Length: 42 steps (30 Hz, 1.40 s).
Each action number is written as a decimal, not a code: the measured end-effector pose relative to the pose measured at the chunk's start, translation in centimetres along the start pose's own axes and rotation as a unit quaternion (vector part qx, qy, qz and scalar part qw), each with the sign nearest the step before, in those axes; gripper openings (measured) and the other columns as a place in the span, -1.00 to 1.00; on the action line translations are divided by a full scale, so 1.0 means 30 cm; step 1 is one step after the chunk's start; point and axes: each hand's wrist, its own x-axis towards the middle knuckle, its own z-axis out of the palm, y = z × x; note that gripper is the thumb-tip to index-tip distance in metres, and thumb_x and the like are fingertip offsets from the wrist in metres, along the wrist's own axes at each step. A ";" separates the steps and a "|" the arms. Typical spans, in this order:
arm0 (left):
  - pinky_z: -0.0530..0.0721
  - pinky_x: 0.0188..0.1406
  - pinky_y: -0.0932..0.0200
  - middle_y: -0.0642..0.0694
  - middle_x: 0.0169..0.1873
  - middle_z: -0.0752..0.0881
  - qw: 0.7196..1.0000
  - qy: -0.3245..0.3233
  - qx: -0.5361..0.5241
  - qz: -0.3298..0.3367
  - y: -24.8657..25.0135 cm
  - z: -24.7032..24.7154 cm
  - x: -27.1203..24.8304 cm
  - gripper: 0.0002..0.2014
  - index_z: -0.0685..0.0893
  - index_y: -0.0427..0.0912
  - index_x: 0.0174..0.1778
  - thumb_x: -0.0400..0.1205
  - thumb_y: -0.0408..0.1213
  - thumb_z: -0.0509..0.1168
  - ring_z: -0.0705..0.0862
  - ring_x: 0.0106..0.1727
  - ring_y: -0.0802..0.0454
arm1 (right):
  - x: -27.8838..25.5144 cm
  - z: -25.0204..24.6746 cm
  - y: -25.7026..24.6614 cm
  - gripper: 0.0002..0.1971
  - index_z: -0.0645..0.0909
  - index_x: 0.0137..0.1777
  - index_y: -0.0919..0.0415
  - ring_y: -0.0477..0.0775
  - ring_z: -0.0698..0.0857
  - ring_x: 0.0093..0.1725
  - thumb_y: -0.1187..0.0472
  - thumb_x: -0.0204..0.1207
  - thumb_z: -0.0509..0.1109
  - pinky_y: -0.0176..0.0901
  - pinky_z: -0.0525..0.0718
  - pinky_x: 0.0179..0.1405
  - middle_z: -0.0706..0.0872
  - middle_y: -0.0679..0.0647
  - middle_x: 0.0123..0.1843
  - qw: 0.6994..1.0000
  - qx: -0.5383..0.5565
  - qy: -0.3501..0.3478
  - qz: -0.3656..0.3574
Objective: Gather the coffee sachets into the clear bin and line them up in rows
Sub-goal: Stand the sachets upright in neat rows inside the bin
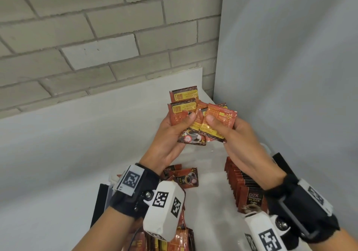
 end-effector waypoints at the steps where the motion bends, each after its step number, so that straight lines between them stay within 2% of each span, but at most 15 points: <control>1: 0.77 -0.02 0.08 -0.25 0.12 0.77 1.000 -0.001 -0.001 0.001 0.001 0.001 -0.001 -0.63 0.55 -0.34 0.37 0.61 -0.46 0.29 0.78 0.08 -0.11 | -0.001 0.003 0.002 -0.60 0.65 0.30 0.17 0.00 0.77 0.17 0.11 0.47 0.47 -0.07 0.65 0.25 0.81 0.02 0.14 1.000 0.002 0.004 -0.003; 4: 0.78 -0.02 0.07 -0.23 0.09 0.78 1.000 -0.007 0.000 0.002 -0.003 0.007 -0.005 -0.60 0.57 -0.33 0.35 0.56 -0.46 0.32 0.79 0.06 -0.10 | 0.001 -0.001 0.009 -0.64 0.66 0.29 0.14 -0.04 0.78 0.15 0.06 0.53 0.43 -0.08 0.64 0.26 0.82 -0.01 0.13 1.000 -0.008 0.016 -0.011; 7: 0.77 -0.05 0.10 -0.21 0.07 0.79 1.000 -0.009 0.007 0.006 -0.001 0.004 -0.007 -0.54 0.58 -0.32 0.33 0.48 -0.44 0.37 0.78 0.06 -0.10 | -0.001 -0.001 0.010 -0.65 0.66 0.29 0.08 -0.12 0.77 0.14 0.00 0.54 0.39 -0.22 0.61 0.19 0.82 -0.07 0.10 1.000 -0.024 -0.002 -0.008; 9: 0.76 -0.01 0.08 -0.23 0.10 0.78 1.000 -0.012 0.021 0.002 -0.003 0.006 -0.007 -0.50 0.59 -0.32 0.34 0.44 -0.42 0.40 0.77 0.10 -0.11 | -0.005 0.002 0.011 -0.68 0.67 0.27 0.07 -0.13 0.77 0.13 0.02 0.56 0.38 -0.29 0.61 0.13 0.83 -0.08 0.10 0.999 -0.030 -0.018 -0.009; 11: 0.76 -0.01 0.08 -0.22 0.09 0.78 1.000 -0.013 0.027 0.000 -0.006 0.007 -0.008 -0.50 0.60 -0.31 0.33 0.43 -0.39 0.41 0.78 0.09 -0.11 | -0.004 0.003 0.014 -0.68 0.66 0.30 0.10 -0.10 0.77 0.15 0.07 0.57 0.38 -0.28 0.64 0.14 0.82 -0.04 0.13 0.999 -0.029 -0.021 -0.010; 15: 0.77 0.05 0.05 -0.21 0.13 0.77 1.000 -0.010 -0.002 -0.003 -0.004 0.011 -0.006 -0.65 0.60 -0.28 0.33 0.62 -0.32 0.27 0.77 0.11 -0.10 | 0.011 -0.010 0.018 -0.66 0.63 0.33 0.15 -0.01 0.77 0.17 0.11 0.57 0.39 -0.14 0.68 0.18 0.81 0.03 0.16 1.000 -0.017 -0.013 -0.005; 18: 0.75 0.09 0.01 -0.22 0.19 0.75 1.000 -0.001 -0.013 0.008 0.002 0.005 -0.001 -0.64 0.52 -0.30 0.43 0.71 -0.31 0.17 0.74 0.19 -0.12 | 0.009 -0.008 0.024 -0.70 0.66 0.28 0.12 -0.03 0.79 0.09 0.14 0.56 0.41 -0.27 0.73 -0.09 0.83 0.00 0.11 0.998 -0.043 -0.039 0.009; 19: 0.75 0.09 0.01 -0.24 0.19 0.74 1.000 0.000 -0.014 0.008 0.003 0.004 0.000 -0.63 0.52 -0.29 0.44 0.72 -0.30 0.16 0.74 0.20 -0.13 | 0.005 -0.004 0.027 -0.71 0.67 0.26 0.10 -0.05 0.79 0.08 0.13 0.55 0.42 -0.29 0.72 -0.12 0.83 -0.02 0.09 0.997 -0.058 -0.047 0.014; 25: 0.75 0.04 0.06 -0.28 0.27 0.69 1.000 0.002 0.005 0.014 0.000 0.009 -0.002 -0.57 0.50 -0.33 0.45 0.68 -0.24 0.19 0.72 0.22 -0.15 | 0.002 0.002 0.027 -0.69 0.67 0.27 0.12 -0.08 0.79 0.07 0.13 0.54 0.44 -0.20 0.68 0.06 0.83 -0.03 0.08 0.995 -0.081 -0.052 0.020; 30: 0.65 0.30 0.01 -0.31 0.29 0.68 1.000 0.002 0.006 0.003 0.001 0.013 -0.002 -0.44 0.48 -0.32 0.46 0.65 0.00 0.10 0.66 0.32 -0.14 | 0.005 -0.001 0.008 -0.70 0.66 0.27 0.17 -0.10 0.78 0.10 0.18 0.55 0.42 -0.41 0.68 -0.08 0.83 -0.02 0.10 0.998 -0.047 -0.027 -0.030; 33: 0.62 0.33 0.03 -0.25 0.27 0.70 0.999 -0.004 0.040 -0.021 -0.010 0.013 -0.003 -0.49 0.53 -0.29 0.42 0.74 0.01 0.01 0.66 0.33 -0.11 | 0.009 0.000 0.010 -0.54 0.60 0.35 0.17 -0.04 0.77 0.16 0.07 0.46 0.46 -0.27 0.71 0.07 0.80 0.03 0.17 0.997 -0.047 -0.011 -0.052; 36: 0.59 0.34 0.06 -0.19 0.25 0.72 0.996 -0.022 0.078 -0.033 -0.016 0.018 -0.006 -0.57 0.60 -0.17 0.34 0.75 -0.01 0.01 0.69 0.25 -0.03 | 0.011 0.001 0.012 -0.45 0.52 0.40 0.19 0.00 0.75 0.20 0.02 0.43 0.47 -0.13 0.71 0.18 0.77 0.05 0.21 0.998 -0.044 -0.013 -0.050; 39: 0.45 0.50 -0.07 -0.21 0.31 0.68 0.993 -0.031 0.105 -0.045 -0.018 0.023 -0.013 -0.53 0.54 -0.18 0.43 0.75 0.01 -0.02 0.62 0.34 -0.10 | 0.012 0.002 0.010 -0.36 0.43 0.44 0.21 0.03 0.74 0.23 0.01 0.40 0.52 -0.01 0.69 0.26 0.75 0.09 0.25 0.998 -0.035 -0.016 -0.040; 40: 0.46 0.49 -0.08 -0.22 0.32 0.67 0.992 -0.041 0.108 -0.050 -0.020 0.025 -0.014 -0.51 0.50 -0.19 0.47 0.75 0.02 -0.03 0.61 0.37 -0.11 | 0.011 0.002 0.007 -0.34 0.40 0.43 0.21 0.04 0.74 0.22 0.01 0.39 0.53 0.01 0.69 0.27 0.74 0.10 0.26 0.999 -0.028 -0.015 -0.037; 42: 0.63 0.31 0.06 -0.21 0.31 0.68 0.992 -0.065 0.099 -0.052 -0.017 0.033 -0.020 -0.48 0.45 -0.23 0.51 0.73 0.01 -0.02 0.66 0.31 -0.05 | 0.007 0.005 -0.003 -0.33 0.35 0.42 0.21 0.02 0.75 0.21 0.04 0.36 0.52 -0.01 0.69 0.27 0.73 0.12 0.26 0.999 -0.009 -0.019 -0.031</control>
